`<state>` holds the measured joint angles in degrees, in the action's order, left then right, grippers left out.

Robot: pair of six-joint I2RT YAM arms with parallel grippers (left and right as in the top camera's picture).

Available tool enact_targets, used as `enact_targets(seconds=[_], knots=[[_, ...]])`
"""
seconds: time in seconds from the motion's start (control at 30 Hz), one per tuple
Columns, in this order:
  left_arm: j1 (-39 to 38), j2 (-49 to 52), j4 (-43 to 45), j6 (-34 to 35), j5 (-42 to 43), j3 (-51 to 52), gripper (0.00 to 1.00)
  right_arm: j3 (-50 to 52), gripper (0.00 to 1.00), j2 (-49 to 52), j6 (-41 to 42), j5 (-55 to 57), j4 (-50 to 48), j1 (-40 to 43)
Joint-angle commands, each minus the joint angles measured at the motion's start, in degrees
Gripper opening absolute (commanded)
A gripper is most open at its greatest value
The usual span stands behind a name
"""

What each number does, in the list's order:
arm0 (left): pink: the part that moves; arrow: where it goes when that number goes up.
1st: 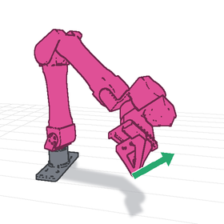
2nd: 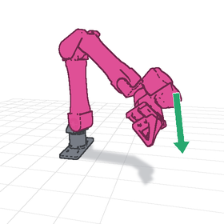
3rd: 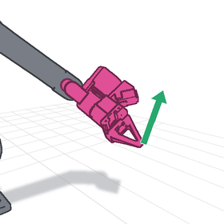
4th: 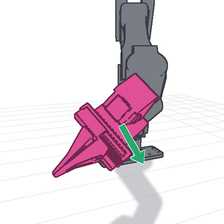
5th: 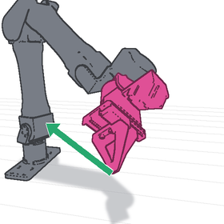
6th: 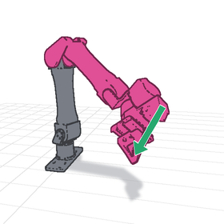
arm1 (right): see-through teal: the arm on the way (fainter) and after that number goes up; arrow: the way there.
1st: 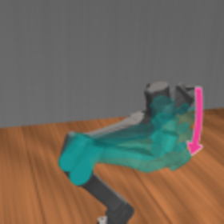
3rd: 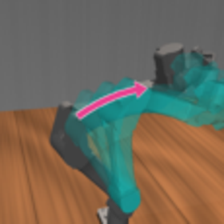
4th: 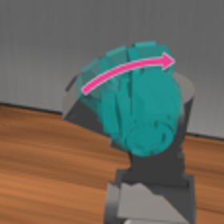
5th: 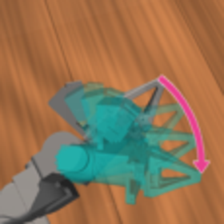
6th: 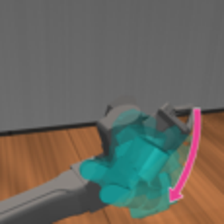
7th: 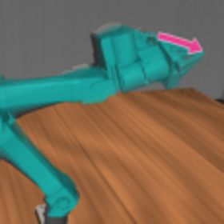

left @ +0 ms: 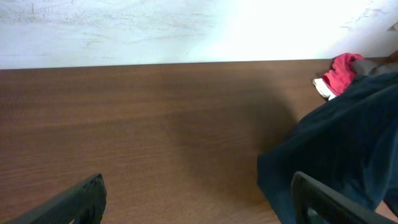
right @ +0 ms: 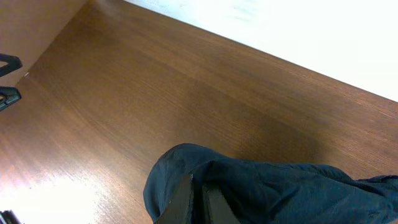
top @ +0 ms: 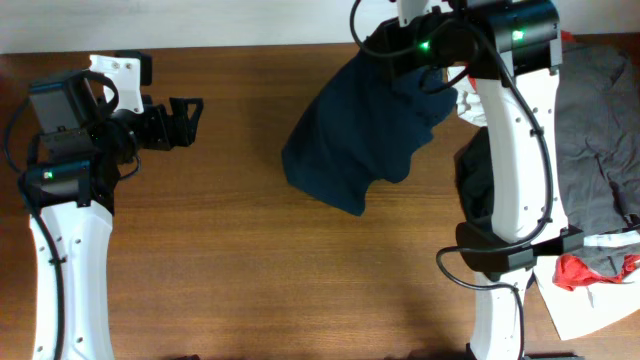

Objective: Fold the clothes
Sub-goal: 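Pull the navy trousers off the pile and drop them mid-table, then grasp the trousers' waistband with the right gripper and lift it up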

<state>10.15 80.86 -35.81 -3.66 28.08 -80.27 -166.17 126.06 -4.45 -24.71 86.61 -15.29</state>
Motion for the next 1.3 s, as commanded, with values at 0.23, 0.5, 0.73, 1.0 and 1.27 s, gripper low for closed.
enact_targets(seconds=[0.23, 0.5, 0.73, 1.0, 1.27], knots=[[0.13, -1.18, 0.2, -0.04, 0.17, -0.9, 0.94, 7.02, 0.26, 0.07, 0.85, 0.07, -1.03, -7.26], [0.07, -1.18, 0.76, -0.04, 0.22, -0.9, 0.94, 7.37, 0.4, -0.13, 0.17, 0.24, -1.88, -5.64], [-7.23, 0.42, 2.67, -2.47, -2.95, -0.9, 0.94, 8.04, 0.59, 0.02, 0.87, 2.64, 1.44, 2.99], [-11.1, 6.95, 2.82, -2.45, -7.19, -0.9, 0.94, 23.15, 0.64, 1.29, 1.88, 2.67, -7.28, 6.32], [-10.34, 9.03, 2.8, -2.45, -12.96, -0.9, 0.94, 48.48, 0.68, 1.29, 12.2, 6.16, -29.64, 6.93]])
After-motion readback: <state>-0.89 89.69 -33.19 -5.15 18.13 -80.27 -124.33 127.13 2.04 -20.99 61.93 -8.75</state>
